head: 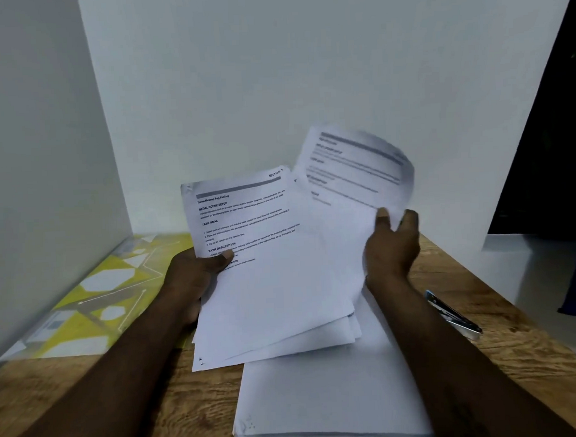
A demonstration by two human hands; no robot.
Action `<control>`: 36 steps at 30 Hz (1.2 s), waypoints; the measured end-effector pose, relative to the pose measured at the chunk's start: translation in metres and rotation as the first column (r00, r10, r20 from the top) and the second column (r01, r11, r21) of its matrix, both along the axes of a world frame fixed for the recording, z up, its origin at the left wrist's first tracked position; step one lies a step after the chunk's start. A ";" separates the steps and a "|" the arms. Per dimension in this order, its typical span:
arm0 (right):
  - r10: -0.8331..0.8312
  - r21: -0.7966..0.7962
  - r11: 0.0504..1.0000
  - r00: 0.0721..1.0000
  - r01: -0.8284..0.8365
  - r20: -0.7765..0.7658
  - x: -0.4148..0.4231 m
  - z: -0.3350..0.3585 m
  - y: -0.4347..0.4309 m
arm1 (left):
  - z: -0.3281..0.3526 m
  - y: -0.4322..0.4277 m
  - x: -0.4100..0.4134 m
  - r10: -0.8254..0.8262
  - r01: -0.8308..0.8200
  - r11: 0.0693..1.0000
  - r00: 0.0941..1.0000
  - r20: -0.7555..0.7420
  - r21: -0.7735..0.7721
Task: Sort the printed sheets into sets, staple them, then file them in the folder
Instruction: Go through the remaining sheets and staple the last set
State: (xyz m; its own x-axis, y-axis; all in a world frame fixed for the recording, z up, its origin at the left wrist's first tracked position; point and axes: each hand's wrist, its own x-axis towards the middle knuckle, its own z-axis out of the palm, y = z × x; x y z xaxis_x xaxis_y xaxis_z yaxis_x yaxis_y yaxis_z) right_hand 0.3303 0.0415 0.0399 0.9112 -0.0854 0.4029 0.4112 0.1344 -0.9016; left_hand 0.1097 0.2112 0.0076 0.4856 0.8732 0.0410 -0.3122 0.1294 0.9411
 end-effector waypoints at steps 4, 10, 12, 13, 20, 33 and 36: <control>0.004 0.164 0.986 0.998 0.005 -0.059 0.017 0.005 -0.010 | -0.006 0.012 -0.002 0.228 -0.221 0.973 0.967 -0.117 0.071; 0.024 0.340 0.940 0.999 -0.008 -0.043 0.026 0.010 -0.013 | -0.004 0.019 -0.012 0.525 -0.331 0.823 0.755 -0.393 0.462; 0.134 0.331 0.937 0.990 -0.110 -0.049 0.030 0.009 -0.012 | -0.003 0.018 -0.011 0.432 -0.307 0.881 0.834 -0.344 0.361; 0.211 0.258 0.948 0.975 -0.188 -0.064 0.031 0.006 -0.010 | -0.003 0.017 -0.009 0.356 -0.277 0.921 0.884 -0.302 0.274; 0.308 -0.319 0.904 0.951 -0.284 0.027 -0.001 -0.020 0.013 | 0.012 -0.011 -0.006 0.023 -0.013 0.996 0.993 -0.114 0.091; 0.597 -0.102 0.797 0.802 -0.596 -0.018 -0.006 -0.018 0.012 | 0.012 -0.015 -0.006 -0.142 0.157 0.983 0.979 -0.148 0.095; 0.562 -0.188 0.814 0.827 -0.550 0.012 -0.009 -0.023 0.016 | 0.012 -0.015 -0.003 -0.100 0.110 0.992 0.983 -0.154 0.059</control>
